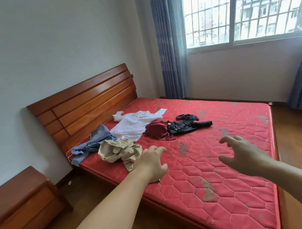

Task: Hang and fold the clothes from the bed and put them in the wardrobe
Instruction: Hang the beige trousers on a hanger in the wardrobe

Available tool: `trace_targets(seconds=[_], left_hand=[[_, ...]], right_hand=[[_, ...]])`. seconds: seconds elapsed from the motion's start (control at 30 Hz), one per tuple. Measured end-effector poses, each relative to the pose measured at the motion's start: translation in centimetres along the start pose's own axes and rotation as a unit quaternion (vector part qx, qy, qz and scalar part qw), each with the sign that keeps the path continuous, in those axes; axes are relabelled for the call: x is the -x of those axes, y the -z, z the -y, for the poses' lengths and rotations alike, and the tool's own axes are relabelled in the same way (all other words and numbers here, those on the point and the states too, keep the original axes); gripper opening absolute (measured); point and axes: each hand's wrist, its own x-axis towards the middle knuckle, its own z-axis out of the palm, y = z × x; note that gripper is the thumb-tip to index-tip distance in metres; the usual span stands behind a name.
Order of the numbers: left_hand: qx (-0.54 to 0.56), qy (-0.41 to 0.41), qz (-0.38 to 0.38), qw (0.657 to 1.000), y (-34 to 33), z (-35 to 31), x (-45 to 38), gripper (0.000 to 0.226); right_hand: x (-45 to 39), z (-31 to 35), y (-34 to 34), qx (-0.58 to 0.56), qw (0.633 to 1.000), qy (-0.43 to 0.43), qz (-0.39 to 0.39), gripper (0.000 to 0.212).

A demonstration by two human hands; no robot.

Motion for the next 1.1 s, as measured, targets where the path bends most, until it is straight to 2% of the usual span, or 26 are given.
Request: trace_targets(seconds=[0.2, 0.43, 0.73, 1.1], left_hand=[[0.008, 0.038, -0.015, 0.999, 0.7, 2.1, 0.1, 0.053], [0.016, 0.069, -0.014, 0.997, -0.1, 7.8, -2.9, 0.055], [0.071, 0.098, -0.028, 0.992, 0.0, 20.6, -10.7, 0.054], [0.079, 0.164, -0.016, 0.983, -0.2, 34.6, -19.7, 0.052]], right_hand=[[-2.5, 1.7, -0.5, -0.017, 0.999, 0.025, 0.009, 0.053], [-8.2, 6.6, -3.9, -0.025, 0.997, 0.064, 0.032, 0.053], [-19.8, 15.0, -9.9, 0.005, 0.997, 0.066, 0.048, 0.053], [-34.5, 25.0, -18.5, 0.005, 0.988, 0.118, 0.101, 0.056]])
